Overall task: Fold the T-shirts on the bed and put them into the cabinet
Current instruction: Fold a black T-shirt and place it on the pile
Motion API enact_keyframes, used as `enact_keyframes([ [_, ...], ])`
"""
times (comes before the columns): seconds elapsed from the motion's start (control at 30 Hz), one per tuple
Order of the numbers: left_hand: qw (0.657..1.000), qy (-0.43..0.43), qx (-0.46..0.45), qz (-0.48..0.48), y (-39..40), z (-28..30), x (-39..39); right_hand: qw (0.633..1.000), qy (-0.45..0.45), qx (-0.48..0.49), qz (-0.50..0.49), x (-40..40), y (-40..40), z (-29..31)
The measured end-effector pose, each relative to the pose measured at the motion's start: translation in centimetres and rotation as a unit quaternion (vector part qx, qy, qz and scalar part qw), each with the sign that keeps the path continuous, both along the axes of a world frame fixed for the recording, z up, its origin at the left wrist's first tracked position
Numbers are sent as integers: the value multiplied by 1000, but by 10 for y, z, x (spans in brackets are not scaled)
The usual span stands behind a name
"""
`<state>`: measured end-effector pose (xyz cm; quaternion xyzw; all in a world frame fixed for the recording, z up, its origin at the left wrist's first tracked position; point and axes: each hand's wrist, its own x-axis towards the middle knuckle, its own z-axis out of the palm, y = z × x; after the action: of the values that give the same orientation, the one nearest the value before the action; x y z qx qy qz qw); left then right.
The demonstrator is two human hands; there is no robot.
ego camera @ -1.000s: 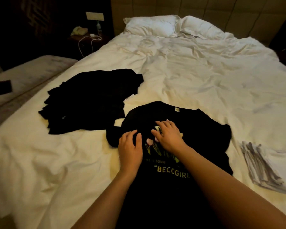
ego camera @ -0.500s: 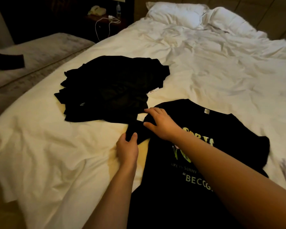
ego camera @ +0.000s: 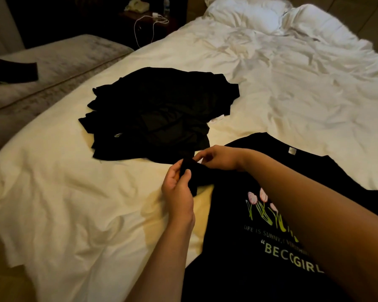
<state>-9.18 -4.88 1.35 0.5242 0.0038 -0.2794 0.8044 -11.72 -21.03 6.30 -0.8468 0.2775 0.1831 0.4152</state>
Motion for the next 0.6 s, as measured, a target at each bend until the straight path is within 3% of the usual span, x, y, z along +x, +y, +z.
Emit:
enact_keyframes([
  [0.2, 1000, -18, 20, 12, 1, -4, 3, 979, -157, 14, -131, -1, -2, 12],
  [0.4, 977, -73, 164, -115, 3, -20, 7, 945, -279, -57, -159, 8, -1, 31],
  [0.6, 983, -113, 144, 26, 8, -10, 13, 927, -327, -95, -157, 28, 6, 34],
])
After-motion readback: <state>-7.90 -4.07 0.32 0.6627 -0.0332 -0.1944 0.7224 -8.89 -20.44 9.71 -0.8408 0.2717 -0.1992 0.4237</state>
